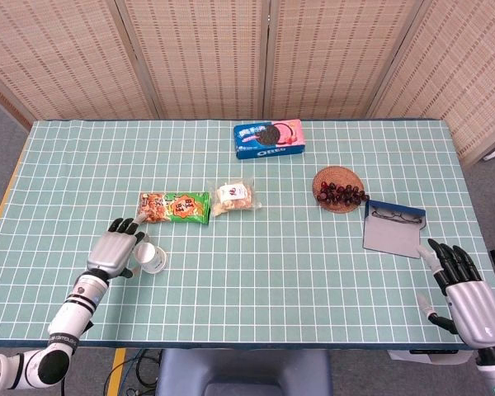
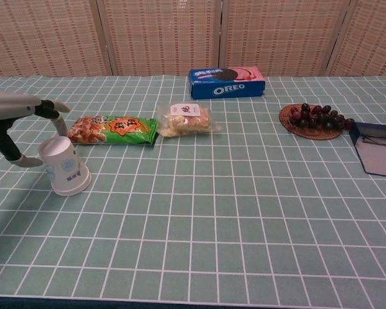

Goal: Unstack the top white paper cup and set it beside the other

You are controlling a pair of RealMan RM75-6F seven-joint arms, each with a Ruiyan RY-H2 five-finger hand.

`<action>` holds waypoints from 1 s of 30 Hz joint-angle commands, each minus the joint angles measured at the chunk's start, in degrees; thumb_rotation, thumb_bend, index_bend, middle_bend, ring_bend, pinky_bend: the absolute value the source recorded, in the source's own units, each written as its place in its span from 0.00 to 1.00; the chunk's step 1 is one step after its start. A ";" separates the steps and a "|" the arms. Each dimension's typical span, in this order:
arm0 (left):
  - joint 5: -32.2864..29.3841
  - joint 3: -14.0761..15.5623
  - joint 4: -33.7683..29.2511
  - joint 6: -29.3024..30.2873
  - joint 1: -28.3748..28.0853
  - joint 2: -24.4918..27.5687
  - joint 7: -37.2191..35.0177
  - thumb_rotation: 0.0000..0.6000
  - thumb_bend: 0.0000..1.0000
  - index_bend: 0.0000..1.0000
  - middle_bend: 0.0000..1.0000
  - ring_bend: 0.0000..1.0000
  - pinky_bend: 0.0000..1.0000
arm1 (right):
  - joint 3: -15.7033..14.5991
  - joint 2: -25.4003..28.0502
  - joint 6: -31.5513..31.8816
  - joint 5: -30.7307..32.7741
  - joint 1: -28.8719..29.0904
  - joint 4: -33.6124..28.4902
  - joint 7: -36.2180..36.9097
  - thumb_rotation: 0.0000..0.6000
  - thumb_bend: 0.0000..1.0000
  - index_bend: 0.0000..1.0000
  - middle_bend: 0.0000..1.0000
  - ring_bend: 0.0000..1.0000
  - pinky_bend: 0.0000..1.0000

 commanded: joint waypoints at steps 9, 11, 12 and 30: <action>0.13 -0.07 1.00 -0.63 -0.55 -0.34 -0.70 1.00 0.30 0.41 0.00 0.00 0.00 | 0.10 -0.01 -0.11 0.27 0.07 0.13 0.07 1.00 0.34 0.05 0.00 0.00 0.00; 0.06 -0.10 1.03 -0.76 -0.67 -0.30 -0.76 1.00 0.29 0.42 0.00 0.00 0.00 | 0.12 -0.03 -0.19 0.34 0.11 0.17 0.01 1.00 0.34 0.05 0.00 0.00 0.00; 0.01 -0.10 1.02 -0.79 -0.72 -0.28 -0.78 1.00 0.30 0.42 0.00 0.00 0.00 | 0.13 -0.04 -0.22 0.35 0.13 0.16 -0.02 1.00 0.34 0.05 0.00 0.00 0.00; -2.58 -0.15 -3.20 2.15 -2.25 0.53 3.05 1.00 0.30 0.44 0.00 0.00 0.00 | -0.02 0.29 0.61 -0.30 -0.14 0.14 0.57 1.00 0.34 0.05 0.00 0.00 0.00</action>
